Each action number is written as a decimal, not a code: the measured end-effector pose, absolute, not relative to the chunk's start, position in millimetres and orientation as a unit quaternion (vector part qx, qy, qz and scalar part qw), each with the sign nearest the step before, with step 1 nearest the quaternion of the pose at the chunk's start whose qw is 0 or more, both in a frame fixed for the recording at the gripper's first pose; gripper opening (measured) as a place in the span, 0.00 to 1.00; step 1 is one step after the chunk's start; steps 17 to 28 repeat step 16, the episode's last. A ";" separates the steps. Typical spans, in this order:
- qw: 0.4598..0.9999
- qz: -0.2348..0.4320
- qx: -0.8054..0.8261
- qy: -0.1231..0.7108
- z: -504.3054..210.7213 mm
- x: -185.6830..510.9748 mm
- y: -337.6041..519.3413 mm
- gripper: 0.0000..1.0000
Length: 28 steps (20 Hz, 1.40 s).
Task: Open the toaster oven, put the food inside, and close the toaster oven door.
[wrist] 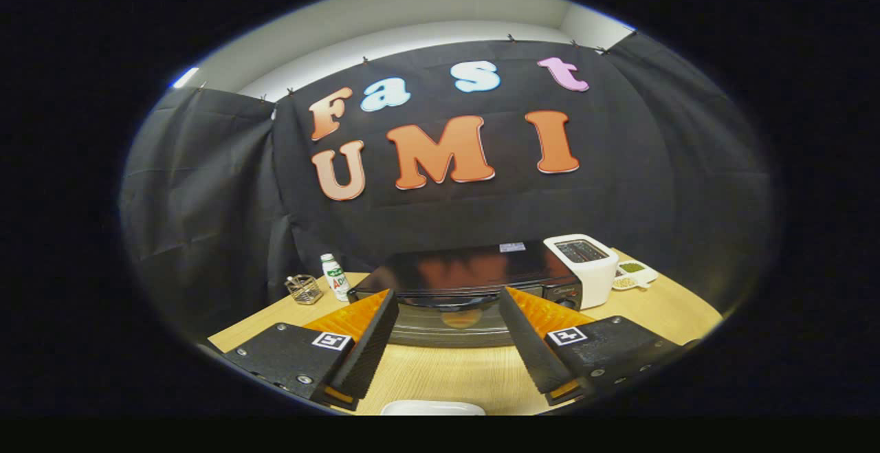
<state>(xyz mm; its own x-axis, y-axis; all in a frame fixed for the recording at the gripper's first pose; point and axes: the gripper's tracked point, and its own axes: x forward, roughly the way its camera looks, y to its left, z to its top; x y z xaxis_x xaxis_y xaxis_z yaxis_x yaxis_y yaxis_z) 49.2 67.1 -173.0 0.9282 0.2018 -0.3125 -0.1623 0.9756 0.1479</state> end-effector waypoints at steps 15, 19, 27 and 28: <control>0.992 0.117 0.009 0.047 -60.8 -74.1 49.3 0.93; 0.992 0.120 0.010 0.041 -54.2 -76.1 51.6 0.93; 0.992 0.120 0.010 0.041 -54.2 -76.1 51.6 0.93; 0.992 0.120 0.010 0.041 -54.2 -76.1 51.6 0.93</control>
